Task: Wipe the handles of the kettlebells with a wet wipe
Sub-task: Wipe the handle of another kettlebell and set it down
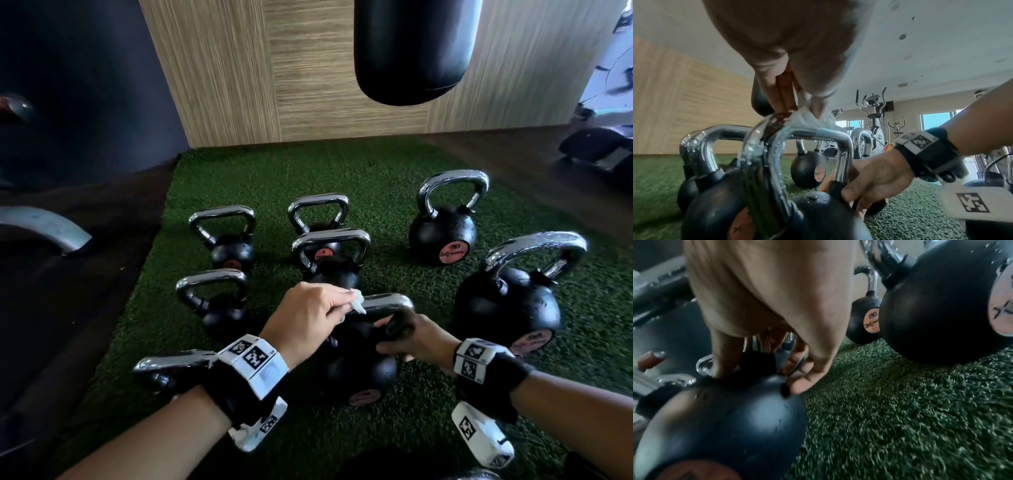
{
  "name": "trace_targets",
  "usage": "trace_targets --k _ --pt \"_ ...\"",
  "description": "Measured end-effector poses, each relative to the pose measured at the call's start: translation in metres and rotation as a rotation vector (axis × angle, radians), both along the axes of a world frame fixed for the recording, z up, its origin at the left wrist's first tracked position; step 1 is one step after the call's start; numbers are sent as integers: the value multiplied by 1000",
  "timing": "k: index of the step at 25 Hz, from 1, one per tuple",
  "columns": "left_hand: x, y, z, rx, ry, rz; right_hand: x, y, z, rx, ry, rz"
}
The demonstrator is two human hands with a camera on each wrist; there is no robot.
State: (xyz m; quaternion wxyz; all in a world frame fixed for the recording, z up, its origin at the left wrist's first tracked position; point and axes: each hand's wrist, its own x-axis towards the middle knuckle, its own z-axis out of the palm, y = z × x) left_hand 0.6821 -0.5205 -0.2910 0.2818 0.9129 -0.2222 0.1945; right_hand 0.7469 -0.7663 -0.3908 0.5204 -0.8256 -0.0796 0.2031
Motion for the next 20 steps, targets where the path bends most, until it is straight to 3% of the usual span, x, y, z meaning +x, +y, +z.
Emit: trace_targets --k 4,6,10,15,20 --pt "-14 6 -3 216 -27 63 -1 0 -14 -67 -101 -35" --pt "-16 6 -4 214 -62 121 -2 -3 -16 -67 -91 -46" --pt "-25 34 -24 -69 5 301 -7 -2 -9 -80 -81 -35" --pt "-31 45 -52 -406 148 341 -10 -2 -2 -103 -103 -35" --pt "-29 37 -84 -765 485 375 -11 -2 -3 -83 -111 -35"
